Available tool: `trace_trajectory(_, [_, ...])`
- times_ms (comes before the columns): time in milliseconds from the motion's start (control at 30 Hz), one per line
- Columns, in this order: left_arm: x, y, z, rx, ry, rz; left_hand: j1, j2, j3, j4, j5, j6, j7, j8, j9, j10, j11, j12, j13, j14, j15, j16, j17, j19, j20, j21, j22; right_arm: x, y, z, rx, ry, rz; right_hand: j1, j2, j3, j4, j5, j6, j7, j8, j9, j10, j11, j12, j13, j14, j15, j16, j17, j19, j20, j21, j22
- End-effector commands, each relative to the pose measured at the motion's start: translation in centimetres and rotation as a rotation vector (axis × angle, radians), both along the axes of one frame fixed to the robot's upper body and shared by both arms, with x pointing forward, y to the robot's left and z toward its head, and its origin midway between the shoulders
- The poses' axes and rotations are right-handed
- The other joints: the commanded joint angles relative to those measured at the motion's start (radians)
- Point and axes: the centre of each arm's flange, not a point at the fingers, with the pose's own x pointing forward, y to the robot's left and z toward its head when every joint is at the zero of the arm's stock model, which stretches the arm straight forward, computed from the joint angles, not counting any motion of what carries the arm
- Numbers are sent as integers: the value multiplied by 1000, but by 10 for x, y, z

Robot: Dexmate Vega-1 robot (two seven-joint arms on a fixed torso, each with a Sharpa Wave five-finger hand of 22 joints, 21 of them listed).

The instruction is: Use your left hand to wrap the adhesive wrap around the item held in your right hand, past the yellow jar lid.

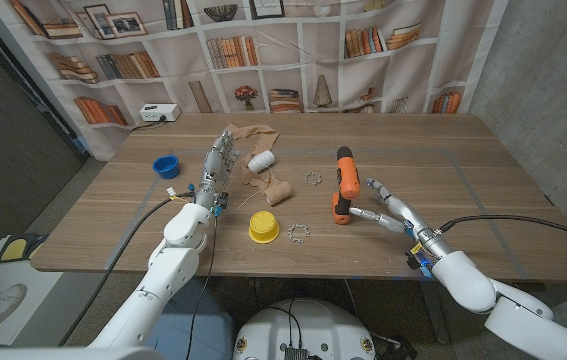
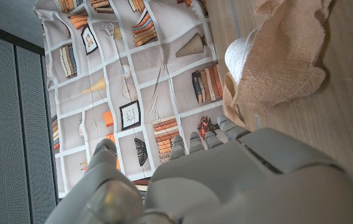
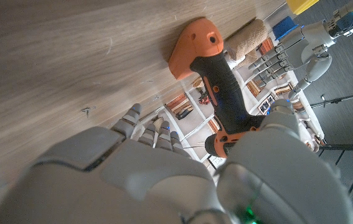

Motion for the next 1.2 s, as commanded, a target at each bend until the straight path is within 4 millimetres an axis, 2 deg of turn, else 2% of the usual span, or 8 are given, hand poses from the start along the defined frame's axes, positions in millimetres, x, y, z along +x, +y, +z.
trace_trajectory(33, [5,-5,-3,1,13,-10,0,7,5,-4,-3,0,1,2,2,0,1,2,2,-3,6,4,3,-3,0,0,2,4,3,0,-13,-1,-3,11,2,-5,0,8,8,0,5,3,-5,4,5,5,-5,3,3,3,3,-3,-2,2])
trace_trajectory(1033, [-2,-2,-4,6,8,-2,0,8,5,-4,-3,2,0,2,2,0,0,2,2,-4,5,4,3,-4,-2,0,2,11,21,-6,-28,17,50,22,7,-10,3,12,33,-5,15,6,0,12,6,7,0,2,3,2,9,0,-1,2])
trace_trajectory(1133, [-2,-1,-6,5,13,-1,-1,8,5,-4,-3,2,0,3,2,0,2,2,2,-4,6,4,3,-4,-2,0,2,13,23,-7,-17,18,52,24,8,-11,4,12,37,2,15,7,-3,28,5,7,2,10,3,2,10,0,-1,2])
trace_trajectory(1200, [-3,-1,-7,4,15,0,-1,8,5,-4,-3,3,1,3,2,1,2,2,2,-4,7,4,3,-4,-2,0,2,14,24,-8,-14,20,55,25,9,-11,4,13,41,7,16,7,-2,29,5,7,5,15,4,2,13,-1,0,2])
